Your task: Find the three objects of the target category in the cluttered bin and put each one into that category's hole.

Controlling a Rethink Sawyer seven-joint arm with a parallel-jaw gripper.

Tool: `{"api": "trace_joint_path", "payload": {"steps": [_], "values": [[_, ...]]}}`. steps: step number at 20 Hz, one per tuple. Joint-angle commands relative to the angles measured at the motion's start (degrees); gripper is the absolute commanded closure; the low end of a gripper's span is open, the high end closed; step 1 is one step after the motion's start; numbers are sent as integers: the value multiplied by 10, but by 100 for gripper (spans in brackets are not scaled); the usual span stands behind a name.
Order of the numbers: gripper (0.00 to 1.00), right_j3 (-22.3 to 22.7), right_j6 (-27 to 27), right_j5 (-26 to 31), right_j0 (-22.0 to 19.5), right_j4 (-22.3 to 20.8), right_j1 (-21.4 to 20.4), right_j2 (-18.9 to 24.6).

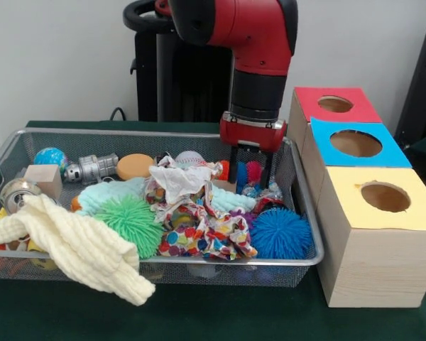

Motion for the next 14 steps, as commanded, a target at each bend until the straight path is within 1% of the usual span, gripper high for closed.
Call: {"api": "trace_joint_path", "payload": {"steps": [1, 2, 4, 7, 14], "values": [[0, -44, -54, -40, -71, -49, 74, 115], [0, -38, -63, -36, -88, -56, 73, 135], [0, -30, -69, -32, -107, -64, 70, 157], [0, -27, -69, -30, -123, -76, 70, 176], [0, -32, -77, -22, -157, -102, 87, 218]]}}
